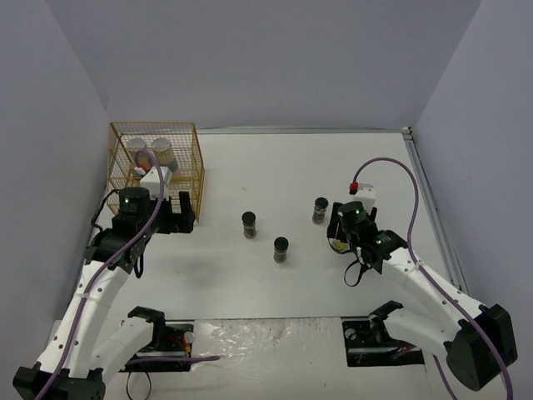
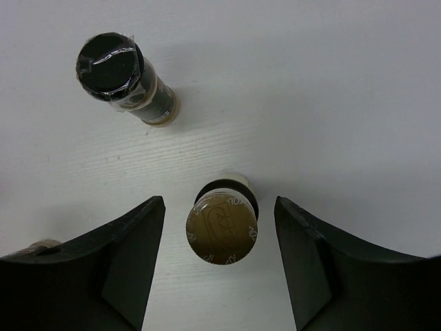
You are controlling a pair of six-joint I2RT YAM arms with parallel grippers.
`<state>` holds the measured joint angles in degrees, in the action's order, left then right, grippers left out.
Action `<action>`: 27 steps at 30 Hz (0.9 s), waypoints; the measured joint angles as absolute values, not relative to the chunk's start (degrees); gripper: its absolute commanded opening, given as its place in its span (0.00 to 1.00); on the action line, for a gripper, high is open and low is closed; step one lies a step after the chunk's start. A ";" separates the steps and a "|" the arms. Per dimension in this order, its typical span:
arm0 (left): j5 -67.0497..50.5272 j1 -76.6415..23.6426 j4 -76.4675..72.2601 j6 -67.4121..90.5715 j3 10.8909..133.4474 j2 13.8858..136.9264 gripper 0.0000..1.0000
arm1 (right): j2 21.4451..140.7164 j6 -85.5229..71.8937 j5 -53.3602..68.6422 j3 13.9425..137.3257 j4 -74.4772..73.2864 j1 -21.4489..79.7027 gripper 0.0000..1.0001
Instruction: Organize the condiment bottles
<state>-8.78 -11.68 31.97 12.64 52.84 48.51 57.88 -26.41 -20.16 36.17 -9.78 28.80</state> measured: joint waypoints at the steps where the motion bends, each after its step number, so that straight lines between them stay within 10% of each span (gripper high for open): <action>1: -8.76 -11.68 31.91 12.64 52.65 48.54 0.97 | 57.79 -26.18 -19.98 36.03 -9.38 28.80 0.43; 9: -8.51 -11.68 31.73 12.63 52.53 48.64 0.97 | 56.78 -24.17 -18.51 35.08 -6.76 28.52 0.01; 18: -8.42 -11.68 31.38 12.62 52.53 48.84 0.97 | 52.73 -20.83 -15.36 36.57 -9.56 29.63 0.00; 27: -6.48 -11.68 34.75 12.83 55.67 51.53 0.97 | 64.06 -11.37 -11.88 65.39 -14.41 40.56 0.00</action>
<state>-6.48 -11.68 34.75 12.83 55.67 51.53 64.06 -11.37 -11.88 65.39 -14.41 40.56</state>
